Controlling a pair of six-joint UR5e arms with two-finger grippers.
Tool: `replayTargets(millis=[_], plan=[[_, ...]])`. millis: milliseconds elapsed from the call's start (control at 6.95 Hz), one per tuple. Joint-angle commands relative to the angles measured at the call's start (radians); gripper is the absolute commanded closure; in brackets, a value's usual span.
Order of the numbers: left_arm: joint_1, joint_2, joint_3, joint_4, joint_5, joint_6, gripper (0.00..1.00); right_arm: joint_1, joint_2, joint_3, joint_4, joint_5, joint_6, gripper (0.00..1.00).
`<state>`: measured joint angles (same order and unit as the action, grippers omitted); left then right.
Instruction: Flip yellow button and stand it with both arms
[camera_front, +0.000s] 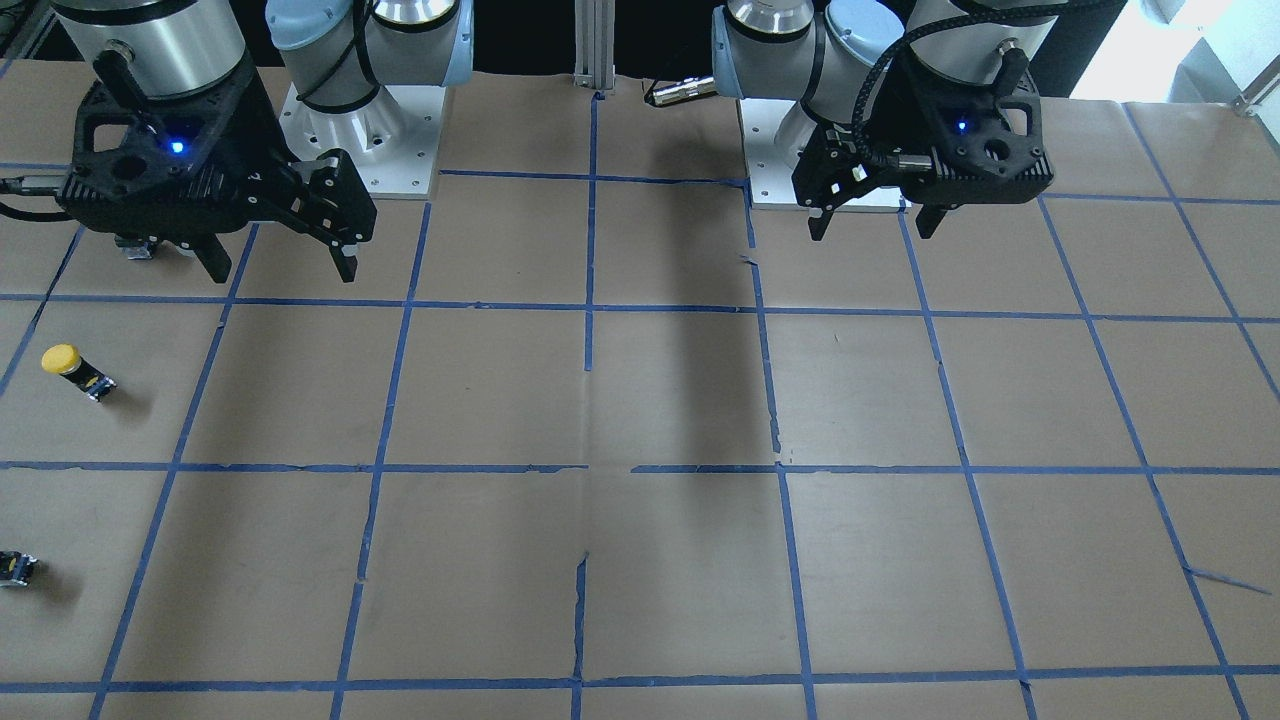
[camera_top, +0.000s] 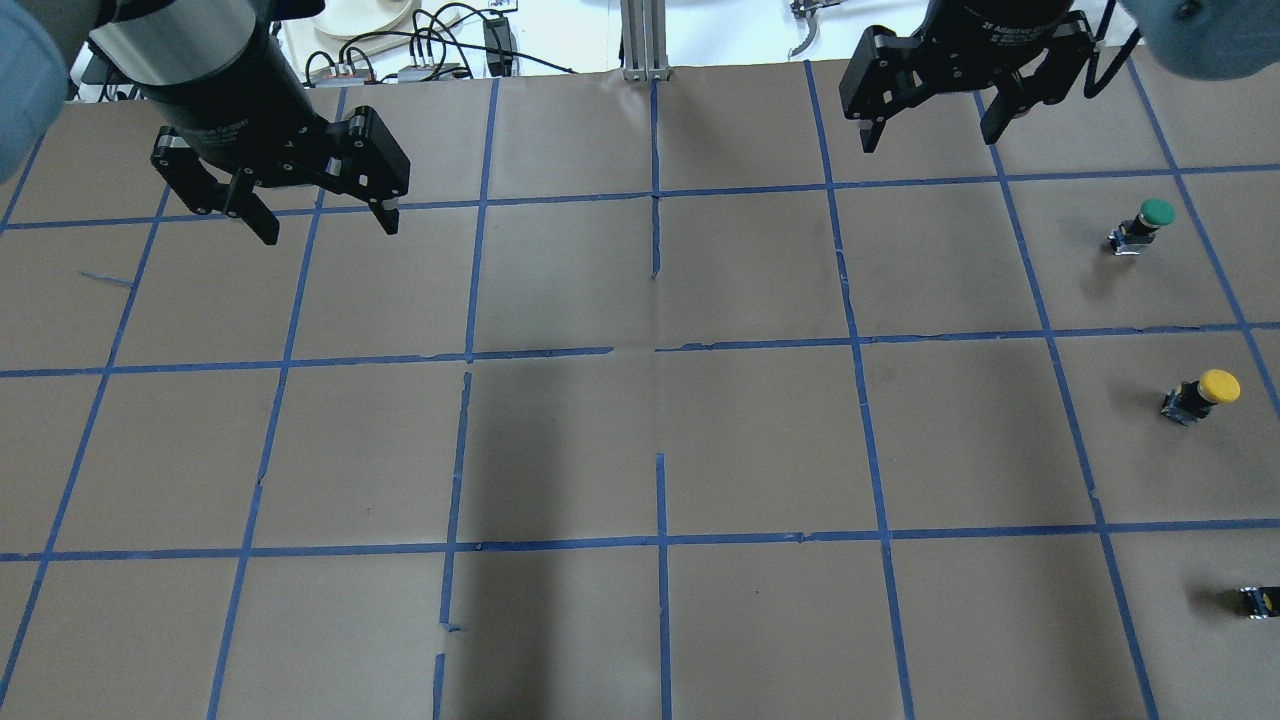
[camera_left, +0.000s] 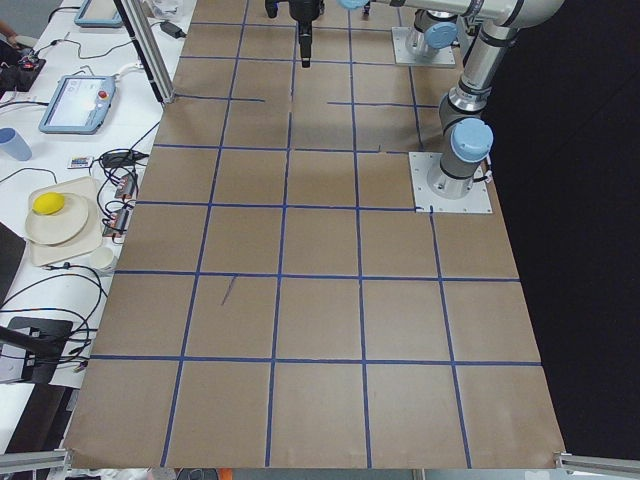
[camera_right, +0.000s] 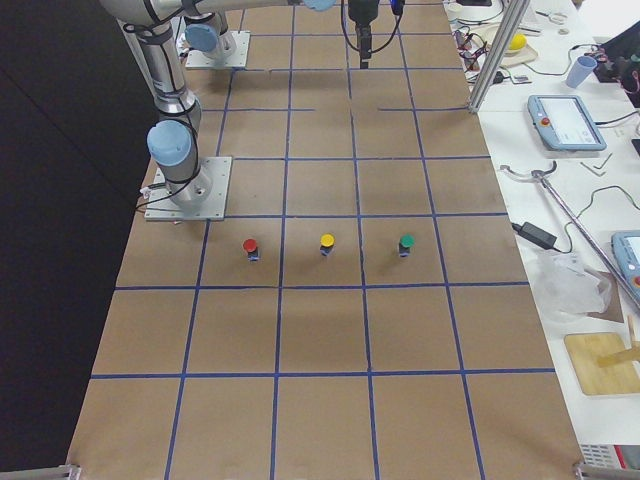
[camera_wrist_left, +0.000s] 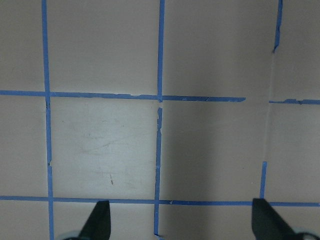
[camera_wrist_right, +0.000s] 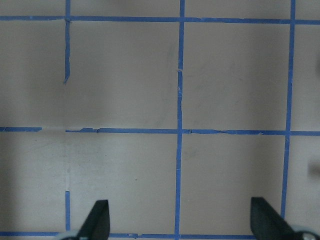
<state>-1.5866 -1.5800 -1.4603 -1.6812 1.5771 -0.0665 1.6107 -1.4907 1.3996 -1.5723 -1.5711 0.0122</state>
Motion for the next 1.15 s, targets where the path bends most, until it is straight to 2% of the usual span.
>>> replayTargets(millis=[0,1008], plan=[[0.008,-0.029,0.044,-0.009,0.012,0.002,0.00,0.000,0.003,0.001,0.000,-0.003,-0.001,0.00],[0.011,-0.029,0.044,-0.025,-0.012,0.016,0.00,-0.005,0.032,0.010,-0.015,0.000,-0.014,0.00]])
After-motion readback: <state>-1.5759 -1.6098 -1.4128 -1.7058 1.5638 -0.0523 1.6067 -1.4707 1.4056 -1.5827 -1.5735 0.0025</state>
